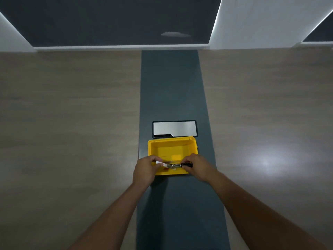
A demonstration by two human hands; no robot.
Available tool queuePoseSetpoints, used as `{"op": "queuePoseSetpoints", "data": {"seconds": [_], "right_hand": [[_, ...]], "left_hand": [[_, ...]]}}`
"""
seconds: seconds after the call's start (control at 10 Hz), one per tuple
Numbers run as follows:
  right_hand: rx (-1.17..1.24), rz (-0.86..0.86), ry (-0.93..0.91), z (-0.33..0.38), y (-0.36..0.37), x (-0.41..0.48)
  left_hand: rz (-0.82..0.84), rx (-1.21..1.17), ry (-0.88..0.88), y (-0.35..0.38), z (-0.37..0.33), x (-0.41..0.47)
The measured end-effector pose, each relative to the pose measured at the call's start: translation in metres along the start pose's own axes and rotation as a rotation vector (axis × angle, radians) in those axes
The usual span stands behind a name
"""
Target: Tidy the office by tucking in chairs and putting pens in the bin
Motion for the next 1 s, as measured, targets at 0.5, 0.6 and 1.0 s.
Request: {"op": "queuePoseSetpoints", "data": {"seconds": [0.5, 0.6, 1.0], "right_hand": [[0.088, 0.011, 0.027, 0.001, 0.012, -0.007], [0.096, -0.024, 0.032, 0.006, 0.01, -0.022], [0.047, -0.211, 0.022, 0.022, 0.048, -0.097]], "left_hand": [[-0.005, 0.031, -0.007, -0.004, 0.005, -0.008], [-0.003, 0.01, 0.004, -0.008, 0.004, -0.024], [0.024, 0.034, 0.119, -0.001, 0.04, -0.105]]}}
Point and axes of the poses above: each hand's wrist, its own x-axis towards the middle knuckle, its own y-axis out of the palm, z = x × y, the point moved 2 cm from there along x, towards the middle knuckle, and after that the axes turned 4 degrees about z, right-handed, at the moved point
